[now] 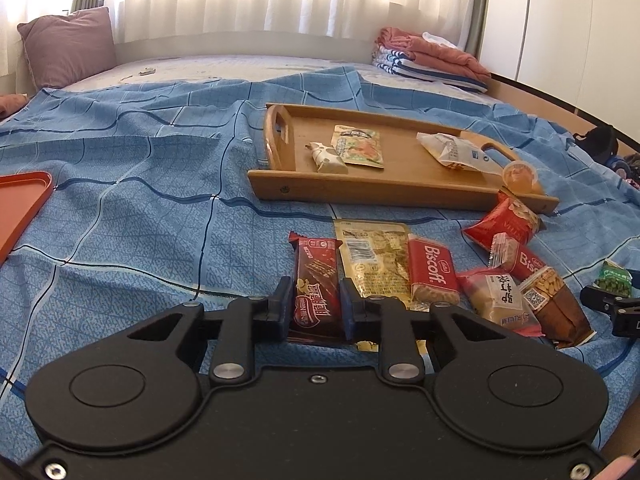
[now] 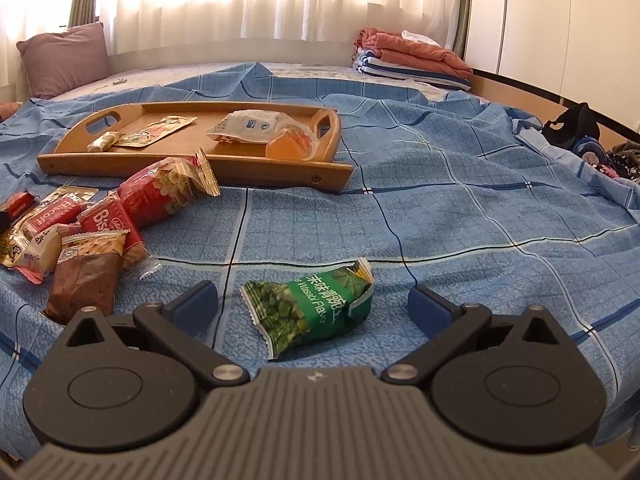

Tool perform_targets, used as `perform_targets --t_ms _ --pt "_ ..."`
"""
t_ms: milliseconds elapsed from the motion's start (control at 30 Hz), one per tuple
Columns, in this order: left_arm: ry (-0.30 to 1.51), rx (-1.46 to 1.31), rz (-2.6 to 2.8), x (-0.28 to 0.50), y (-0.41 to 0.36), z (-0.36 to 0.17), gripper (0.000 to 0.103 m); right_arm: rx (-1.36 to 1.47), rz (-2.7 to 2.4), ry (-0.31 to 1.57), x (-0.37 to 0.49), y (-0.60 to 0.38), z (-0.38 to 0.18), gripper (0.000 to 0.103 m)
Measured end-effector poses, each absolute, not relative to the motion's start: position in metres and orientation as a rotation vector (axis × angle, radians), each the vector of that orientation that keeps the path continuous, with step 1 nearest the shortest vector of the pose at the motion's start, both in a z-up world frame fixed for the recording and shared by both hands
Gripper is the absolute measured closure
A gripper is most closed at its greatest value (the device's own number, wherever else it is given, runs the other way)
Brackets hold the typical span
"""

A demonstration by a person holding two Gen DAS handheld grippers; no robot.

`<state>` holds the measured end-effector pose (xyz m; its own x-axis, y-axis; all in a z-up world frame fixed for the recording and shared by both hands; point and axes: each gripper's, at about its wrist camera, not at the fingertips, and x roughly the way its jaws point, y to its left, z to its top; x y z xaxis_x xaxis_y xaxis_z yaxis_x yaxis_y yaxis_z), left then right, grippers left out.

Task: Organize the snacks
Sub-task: 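Grasp the red chocolate bar with the left tool while the right tool grasps the green pea bag, then carry the chocolate bar with the left tool while the right tool carries the green bag over the tray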

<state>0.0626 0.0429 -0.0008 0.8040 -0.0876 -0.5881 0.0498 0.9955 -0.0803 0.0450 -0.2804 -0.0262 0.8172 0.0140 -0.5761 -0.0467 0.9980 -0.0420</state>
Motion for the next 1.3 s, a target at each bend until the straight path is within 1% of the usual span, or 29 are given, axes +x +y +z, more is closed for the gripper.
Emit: perform_targets --t_ms 33,67,133,167,200,467,767,1000,1300 --pt "0.633 -0.059 -0.074 0.062 0.042 0.0 0.08 -0.035 0.048 0.623 0.045 -0.28 -0.025 0.01" --pt "0.633 -0.057 -0.074 0.062 0.042 0.0 0.08 -0.019 0.057 0.626 0.044 -0.28 -0.023 0.014" --pt "0.631 -0.057 -0.076 0.061 0.042 0.002 0.08 -0.016 0.065 0.626 0.041 -0.275 -0.019 0.03" --pt "0.628 -0.058 -0.076 0.061 0.042 0.003 0.08 -0.026 0.059 0.621 0.04 -0.273 -0.017 0.036" --pt "0.623 -0.06 -0.078 0.061 0.042 0.004 0.08 -0.033 0.06 0.62 0.039 -0.27 -0.016 0.039" --pt "0.588 -0.048 -0.105 0.058 0.034 0.02 0.08 -0.056 0.07 0.606 0.035 -0.26 -0.008 0.043" --pt "0.587 -0.043 -0.106 0.075 0.03 0.043 0.08 -0.024 0.073 0.552 0.045 -0.26 0.024 0.045" --pt "0.576 -0.052 -0.108 0.106 0.033 0.071 0.08 0.015 0.059 0.53 0.074 -0.264 0.049 0.046" --pt "0.561 -0.085 -0.125 0.16 0.032 0.1 0.08 0.088 0.098 0.511 0.134 -0.266 0.085 0.046"
